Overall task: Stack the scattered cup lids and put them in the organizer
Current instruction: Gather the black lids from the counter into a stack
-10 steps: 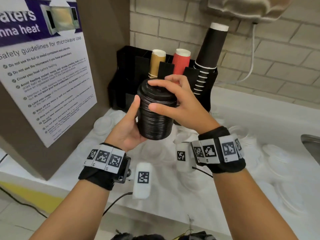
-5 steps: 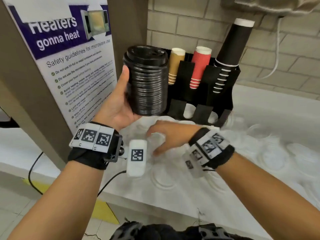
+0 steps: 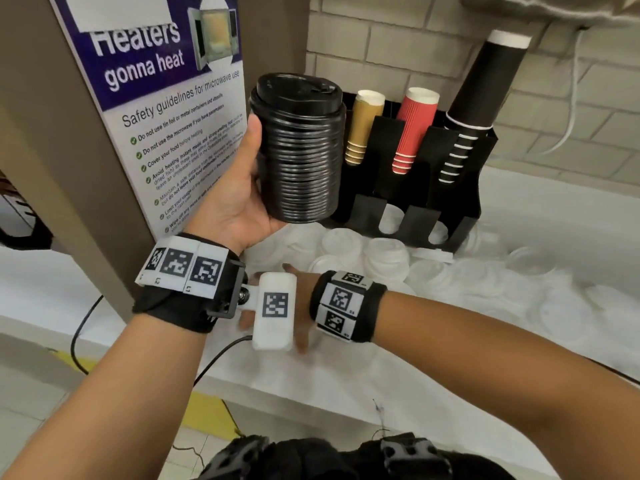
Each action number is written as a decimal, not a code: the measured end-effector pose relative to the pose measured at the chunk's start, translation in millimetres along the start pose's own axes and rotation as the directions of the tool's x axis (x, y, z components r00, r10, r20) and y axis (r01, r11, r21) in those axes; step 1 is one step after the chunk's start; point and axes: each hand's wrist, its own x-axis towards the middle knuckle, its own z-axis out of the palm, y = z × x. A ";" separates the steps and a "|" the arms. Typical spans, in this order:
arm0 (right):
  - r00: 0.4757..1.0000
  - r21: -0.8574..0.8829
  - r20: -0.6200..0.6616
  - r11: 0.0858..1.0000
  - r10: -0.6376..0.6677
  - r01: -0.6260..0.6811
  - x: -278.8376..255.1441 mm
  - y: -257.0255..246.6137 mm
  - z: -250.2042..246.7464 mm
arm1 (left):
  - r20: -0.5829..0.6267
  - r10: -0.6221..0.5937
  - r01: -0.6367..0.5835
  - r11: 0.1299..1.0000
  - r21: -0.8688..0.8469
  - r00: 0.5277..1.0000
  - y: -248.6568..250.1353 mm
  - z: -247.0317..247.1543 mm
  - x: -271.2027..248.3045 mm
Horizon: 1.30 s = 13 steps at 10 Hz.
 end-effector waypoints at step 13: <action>0.849 0.288 -0.062 0.824 0.525 -0.488 -86.5 119.4 24.0 | -0.078 0.058 -0.055 0.998 0.041 0.995 -1.3 4.2 -10.4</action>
